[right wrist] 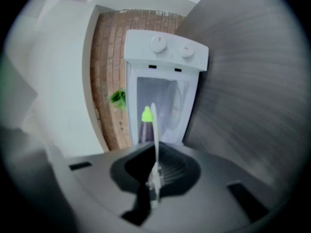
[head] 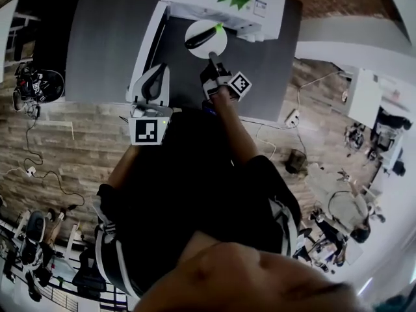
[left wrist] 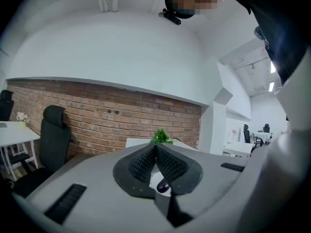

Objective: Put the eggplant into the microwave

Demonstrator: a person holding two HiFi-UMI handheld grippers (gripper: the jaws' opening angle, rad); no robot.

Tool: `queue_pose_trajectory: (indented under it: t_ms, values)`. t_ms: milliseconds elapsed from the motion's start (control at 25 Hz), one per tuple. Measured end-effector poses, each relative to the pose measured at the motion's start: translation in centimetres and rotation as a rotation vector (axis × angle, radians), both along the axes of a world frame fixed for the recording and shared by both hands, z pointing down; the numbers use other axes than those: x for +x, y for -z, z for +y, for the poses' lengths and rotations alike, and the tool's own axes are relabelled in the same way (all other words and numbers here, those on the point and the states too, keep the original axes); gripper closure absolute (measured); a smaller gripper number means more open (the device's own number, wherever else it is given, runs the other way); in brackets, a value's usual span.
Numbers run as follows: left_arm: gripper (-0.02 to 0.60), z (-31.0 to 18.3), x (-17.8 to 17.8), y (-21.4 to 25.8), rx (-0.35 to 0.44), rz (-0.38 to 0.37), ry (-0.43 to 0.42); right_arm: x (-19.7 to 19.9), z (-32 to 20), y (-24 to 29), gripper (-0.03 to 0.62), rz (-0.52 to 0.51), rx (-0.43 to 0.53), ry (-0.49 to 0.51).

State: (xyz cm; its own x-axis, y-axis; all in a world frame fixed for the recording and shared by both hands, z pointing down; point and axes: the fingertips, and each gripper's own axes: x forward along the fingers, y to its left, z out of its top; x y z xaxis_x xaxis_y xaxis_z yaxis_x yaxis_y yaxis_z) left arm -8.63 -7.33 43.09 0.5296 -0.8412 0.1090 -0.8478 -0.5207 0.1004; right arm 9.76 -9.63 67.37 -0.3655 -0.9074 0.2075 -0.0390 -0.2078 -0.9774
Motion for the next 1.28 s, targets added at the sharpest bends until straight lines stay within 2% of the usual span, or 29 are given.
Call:
queue_pose_trajectory:
  t_ms: [200,360,560,840,1280]
  values:
    - [0.545,-0.4,0.6,0.1,-0.015,0.013,0.078,0.9,-1.5,-2.3,0.554,0.009,-0.043,0.050]
    - [0.545,0.0,1.4,0.1,-0.023,0.016,0.116,1.4,-2.4,-3.2,0.554,0.009,-0.040,0.084]
    - [0.545,0.0,2.4,0.0,-0.008,-0.023,0.127,2.3,-3.6,-4.9,0.554,0.012,-0.042,0.089]
    - [0.545,0.1,3.2,0.1,-0.011,-0.030,0.135,2.8,-5.3,-6.2,0.554,0.015,-0.049,0.083]
    - [0.545,-0.7,2.5,-0.2,-0.030,-0.021,0.173,3.3,-7.7,-8.5,0.554,0.011,-0.092,0.049]
